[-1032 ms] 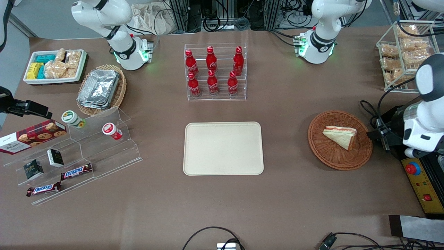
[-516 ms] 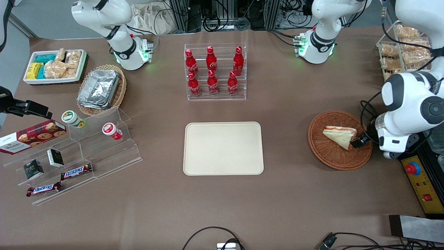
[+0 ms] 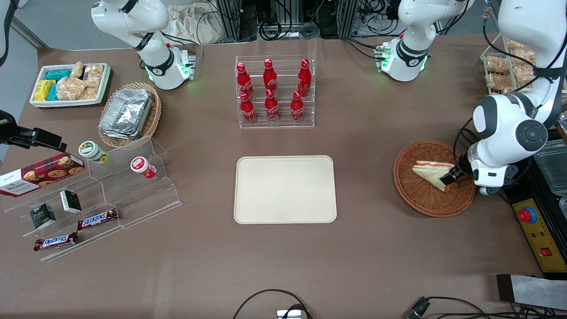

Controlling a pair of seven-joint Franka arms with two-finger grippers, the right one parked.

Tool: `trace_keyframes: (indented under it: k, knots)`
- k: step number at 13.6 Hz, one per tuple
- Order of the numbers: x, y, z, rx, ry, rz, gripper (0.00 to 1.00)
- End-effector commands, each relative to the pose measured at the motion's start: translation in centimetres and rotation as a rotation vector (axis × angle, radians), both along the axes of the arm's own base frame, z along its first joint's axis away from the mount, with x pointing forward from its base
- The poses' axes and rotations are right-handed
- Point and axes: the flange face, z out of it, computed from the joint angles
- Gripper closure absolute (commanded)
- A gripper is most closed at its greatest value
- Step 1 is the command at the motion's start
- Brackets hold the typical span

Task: Place sandwich from basket to tray
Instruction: 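Move the left gripper over the wrapped sandwich in the wicker basket, then lower the left gripper and close it on the sandwich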

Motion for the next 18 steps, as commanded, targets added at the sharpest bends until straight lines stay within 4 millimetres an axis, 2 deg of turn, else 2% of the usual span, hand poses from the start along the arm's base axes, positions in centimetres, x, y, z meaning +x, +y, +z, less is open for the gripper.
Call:
trace_keyframes:
  k: [1, 6, 7, 9, 11, 12, 13, 16, 18]
  knots:
    - [-0.5, -0.2, -0.6, -0.003, -0.016, 0.060, 0.00]
    - [-1.2, -0.3, -2.6, -0.009, 0.026, 0.078, 0.00]
    - [-1.3, -0.3, -2.9, -0.009, 0.032, 0.081, 0.05]
    - [-1.3, -0.5, -3.1, -0.006, 0.044, 0.124, 0.46]
    - [-1.3, -1.1, -3.0, 0.005, 0.050, 0.155, 0.69]
    - [-1.0, -1.4, -2.6, 0.009, 0.041, 0.162, 0.91]
    - [-0.8, -1.6, -1.9, 0.013, 0.030, 0.152, 1.00]
    - [0.3, -1.9, 1.6, 0.025, 0.057, 0.125, 1.00]
    - [2.1, -4.6, 5.5, 0.026, 0.081, 0.071, 1.00]
